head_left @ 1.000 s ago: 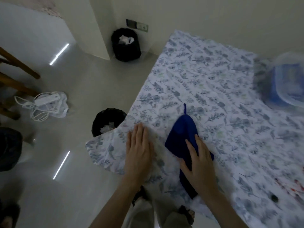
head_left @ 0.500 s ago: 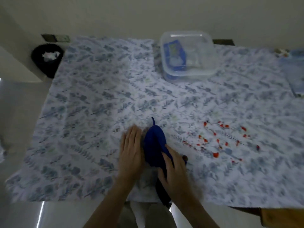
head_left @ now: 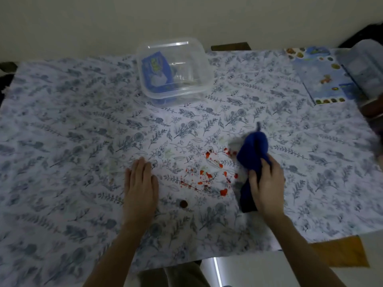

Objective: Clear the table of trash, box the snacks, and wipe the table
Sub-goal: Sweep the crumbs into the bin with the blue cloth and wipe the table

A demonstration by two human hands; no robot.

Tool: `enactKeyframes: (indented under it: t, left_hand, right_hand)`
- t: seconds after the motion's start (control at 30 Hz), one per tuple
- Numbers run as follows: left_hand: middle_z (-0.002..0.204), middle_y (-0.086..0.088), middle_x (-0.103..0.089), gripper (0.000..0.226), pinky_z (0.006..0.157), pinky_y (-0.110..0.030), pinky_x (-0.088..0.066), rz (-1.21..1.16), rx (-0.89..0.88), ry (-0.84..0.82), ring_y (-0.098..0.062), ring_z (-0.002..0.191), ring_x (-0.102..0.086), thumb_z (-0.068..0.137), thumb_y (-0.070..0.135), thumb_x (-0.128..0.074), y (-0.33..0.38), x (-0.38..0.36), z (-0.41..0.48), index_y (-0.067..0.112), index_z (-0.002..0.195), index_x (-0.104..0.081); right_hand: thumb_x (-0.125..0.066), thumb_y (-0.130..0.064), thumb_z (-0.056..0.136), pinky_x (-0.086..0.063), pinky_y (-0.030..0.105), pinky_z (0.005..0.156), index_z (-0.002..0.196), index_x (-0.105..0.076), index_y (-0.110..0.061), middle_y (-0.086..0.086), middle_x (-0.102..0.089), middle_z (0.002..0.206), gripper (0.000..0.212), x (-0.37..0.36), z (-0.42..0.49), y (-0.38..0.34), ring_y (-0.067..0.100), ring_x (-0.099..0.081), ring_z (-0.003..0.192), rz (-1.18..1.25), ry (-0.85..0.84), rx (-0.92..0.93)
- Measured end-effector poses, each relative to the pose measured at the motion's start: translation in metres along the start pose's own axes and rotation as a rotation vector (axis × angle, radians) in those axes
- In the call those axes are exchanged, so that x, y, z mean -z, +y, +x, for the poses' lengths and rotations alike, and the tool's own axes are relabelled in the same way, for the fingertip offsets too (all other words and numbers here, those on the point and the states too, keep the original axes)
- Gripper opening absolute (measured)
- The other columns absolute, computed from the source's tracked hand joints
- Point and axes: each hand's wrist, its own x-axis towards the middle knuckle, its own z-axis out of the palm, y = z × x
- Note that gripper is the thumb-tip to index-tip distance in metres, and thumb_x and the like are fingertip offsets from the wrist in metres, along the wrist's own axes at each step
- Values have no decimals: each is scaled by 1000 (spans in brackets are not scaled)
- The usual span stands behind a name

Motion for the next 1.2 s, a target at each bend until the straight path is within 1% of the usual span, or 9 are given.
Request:
enactKeyframes:
  t: [0.17, 0.27, 0.37, 0.5, 0.6, 0.67, 0.77, 0.9, 1.2]
  left_hand:
    - [154, -14, -30, 51, 120, -49, -16, -16, 12, 8, -23, 147, -17, 101, 28, -17, 2, 3, 1, 3, 141, -37]
    - [153, -12, -32, 47, 121, -48, -16, -38, 32, 11, -22, 146, -20, 100, 25, -23, 1, 4, 1, 4, 139, -39]
    - [153, -11, -32, 47, 121, -47, -16, -75, 28, 19, -21, 146, -19, 101, 23, -22, -1, 5, 1, 4, 139, -39]
    - [152, -13, -34, 45, 120, -47, -17, -91, 12, 42, -23, 145, -23, 101, 21, -22, -2, 3, 0, 4, 138, -41]
    - [149, -15, -38, 42, 119, -48, -20, -128, 1, 64, -25, 143, -28, 101, 17, -26, -6, 0, 1, 2, 136, -44]
    - [146, -16, -42, 39, 117, -50, -25, -224, -15, 94, -26, 140, -34, 100, 13, -29, -8, -1, 3, 1, 132, -48]
    - [142, -14, -45, 38, 111, -53, -34, -497, 40, 171, -24, 135, -39, 99, 9, -31, -19, 9, 0, 1, 132, -47]
    - [144, -16, -43, 41, 110, -56, -34, -542, 116, 223, -25, 135, -37, 100, 16, -28, -75, 31, -9, -1, 133, -47]
    - [143, -21, -41, 37, 106, -59, -36, -254, 318, 281, -33, 133, -37, 99, 13, -34, -246, 80, -51, 0, 133, -44]
  right_hand:
    - [-34, -34, 93, -41, 48, 93, 124, -49, 4, 26, -47, 130, 51, -5, 17, 13, 43, -48, 111, -38, -5, -13]
    - [-41, -29, 92, -41, 46, 96, 122, -52, 5, 25, -49, 130, 46, -22, 7, -21, 40, -49, 112, -58, -60, 97]
    - [-41, -32, 92, -44, 44, 96, 122, -55, -1, 20, -50, 133, 46, -38, -15, -63, 35, -50, 113, -24, -111, 219]
    - [-43, -33, 91, -41, 39, 98, 126, -48, -8, 15, -44, 140, 44, -48, -58, -94, 29, -44, 119, 17, -109, 364]
    - [-45, -34, 88, -48, 40, 92, 125, -45, -11, 10, -38, 139, 44, -55, -87, -109, 26, -44, 118, -7, -141, 436]
    - [-45, -35, 87, -50, 41, 89, 125, -45, -11, 10, -36, 139, 45, -60, -97, -120, 27, -43, 118, -27, -158, 405]
    - [-45, -35, 86, -50, 41, 89, 126, -44, -11, 12, -37, 140, 47, -68, -105, -141, 27, -42, 119, -43, -179, 362]
    - [-46, -35, 88, -48, 41, 94, 127, -46, -10, 14, -41, 141, 46, -91, -114, -194, 28, -42, 123, -24, -236, 443]
    - [-42, -34, 95, -44, 40, 100, 127, -52, -10, 11, -43, 143, 41, -154, -121, -374, 26, -45, 127, 176, -328, 551]
